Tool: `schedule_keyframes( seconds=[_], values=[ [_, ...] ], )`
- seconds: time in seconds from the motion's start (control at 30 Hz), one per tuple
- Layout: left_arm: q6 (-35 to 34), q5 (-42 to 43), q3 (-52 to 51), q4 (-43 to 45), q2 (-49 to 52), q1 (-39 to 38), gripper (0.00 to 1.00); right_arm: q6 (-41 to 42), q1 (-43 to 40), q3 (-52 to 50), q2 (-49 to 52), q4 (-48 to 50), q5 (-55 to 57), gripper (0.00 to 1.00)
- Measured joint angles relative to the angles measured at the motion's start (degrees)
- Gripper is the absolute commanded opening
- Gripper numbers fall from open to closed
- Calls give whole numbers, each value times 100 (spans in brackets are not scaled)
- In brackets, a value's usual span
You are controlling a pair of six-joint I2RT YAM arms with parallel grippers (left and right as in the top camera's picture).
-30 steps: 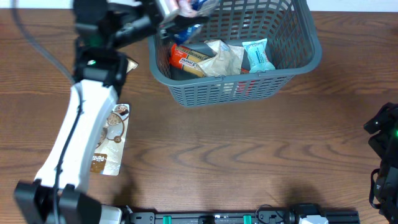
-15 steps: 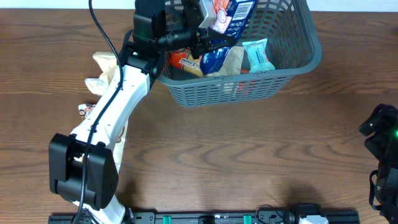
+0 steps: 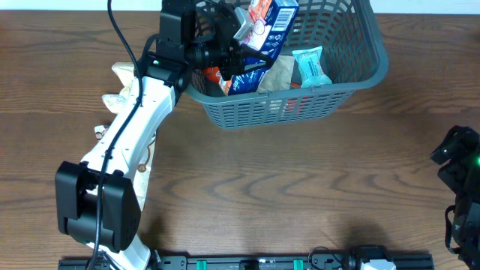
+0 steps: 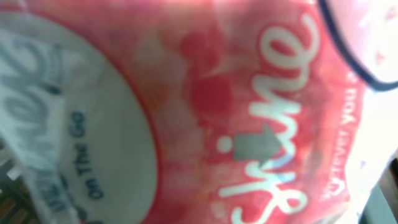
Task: Pack container
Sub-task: 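Lift the Kleenex box over the basket and release it inside, then move the left gripper back to the cream snack bag and grasp it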
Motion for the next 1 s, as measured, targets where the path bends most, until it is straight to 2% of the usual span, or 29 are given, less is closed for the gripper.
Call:
schedule_keyframes(
  seconds=[0.03, 0.07, 0.13, 0.27, 0.33, 0.4, 0.6, 0.8, 0.9, 1.0],
  values=[
    [24, -4, 0, 11, 0, 0, 14, 0, 0, 0, 0, 0, 0, 99],
    [33, -11, 0, 20, 0, 0, 31, 0, 0, 0, 0, 0, 0, 99],
    [76, -31, 0, 33, 0, 0, 55, 0, 0, 0, 0, 0, 0, 99],
    [85, -37, 15, 138, 0, 0, 81, 0, 0, 0, 0, -2, -4, 99],
    [39, -35, 31, 234, 0, 0, 89, -2, 0, 0, 0, -2, -11, 99],
    [42, -37, 50, 350, -2, 0, 92, -2, 0, 0, 0, -2, -17, 99],
    [-42, -39, 57, 909, -2, 4, 92, -2, 0, 0, 0, 4, -20, 99],
    [-649, -74, 105, 2017, -214, 249, 89, -52, 0, 0, 0, 17, -17, 99],
    [-946, -358, 260, 1987, -586, 632, 88, -116, 0, -2, 0, 26, -17, 99],
    [-1158, -1060, 446, 1305, -1189, 1176, 88, -151, 0, -2, 0, 50, -2, 99]
  ],
)
